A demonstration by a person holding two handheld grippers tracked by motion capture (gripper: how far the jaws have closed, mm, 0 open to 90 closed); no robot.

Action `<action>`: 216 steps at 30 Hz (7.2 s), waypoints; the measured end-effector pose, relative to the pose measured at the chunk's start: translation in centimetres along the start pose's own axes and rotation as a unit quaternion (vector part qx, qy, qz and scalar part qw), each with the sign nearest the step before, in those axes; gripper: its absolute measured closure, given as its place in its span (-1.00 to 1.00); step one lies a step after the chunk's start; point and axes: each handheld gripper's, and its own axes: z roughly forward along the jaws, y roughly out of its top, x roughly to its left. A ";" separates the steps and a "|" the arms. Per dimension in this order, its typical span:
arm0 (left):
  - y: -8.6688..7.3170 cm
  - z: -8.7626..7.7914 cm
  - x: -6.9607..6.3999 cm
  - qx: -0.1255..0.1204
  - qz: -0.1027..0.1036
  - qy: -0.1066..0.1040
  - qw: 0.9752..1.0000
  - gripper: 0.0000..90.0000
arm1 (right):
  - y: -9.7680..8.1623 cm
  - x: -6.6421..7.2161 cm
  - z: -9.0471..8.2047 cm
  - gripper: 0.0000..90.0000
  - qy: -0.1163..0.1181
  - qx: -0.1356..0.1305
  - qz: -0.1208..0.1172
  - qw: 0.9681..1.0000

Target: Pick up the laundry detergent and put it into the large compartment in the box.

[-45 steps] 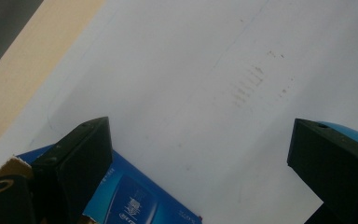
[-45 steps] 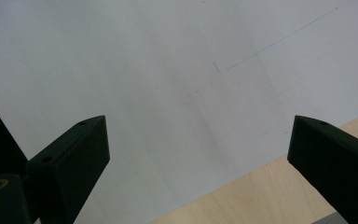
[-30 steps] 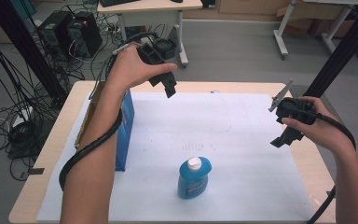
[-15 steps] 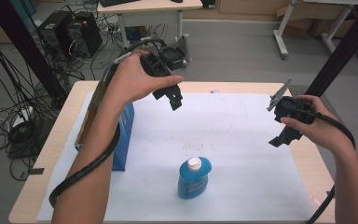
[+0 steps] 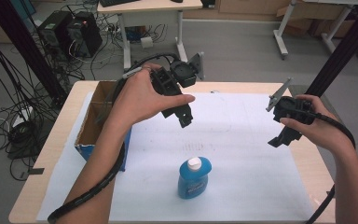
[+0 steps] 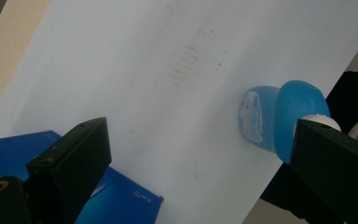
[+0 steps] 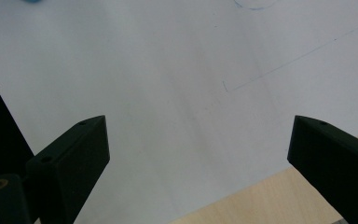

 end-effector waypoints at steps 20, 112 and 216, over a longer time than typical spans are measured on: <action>-0.1 0.4 0.8 -0.002 -0.003 -0.006 1.000 -0.87 | 0.3 -0.2 0.2 -0.88 0.000 0.002 0.000 1.000; -0.9 10.1 -9.7 0.033 0.064 -0.026 0.997 -0.83 | 0.0 0.4 0.5 -0.88 0.006 -0.003 -0.004 1.000; -6.9 -13.6 -0.2 -0.051 -0.282 0.070 0.956 -0.15 | 0.2 0.5 -0.9 -0.88 0.004 -0.022 -0.029 0.999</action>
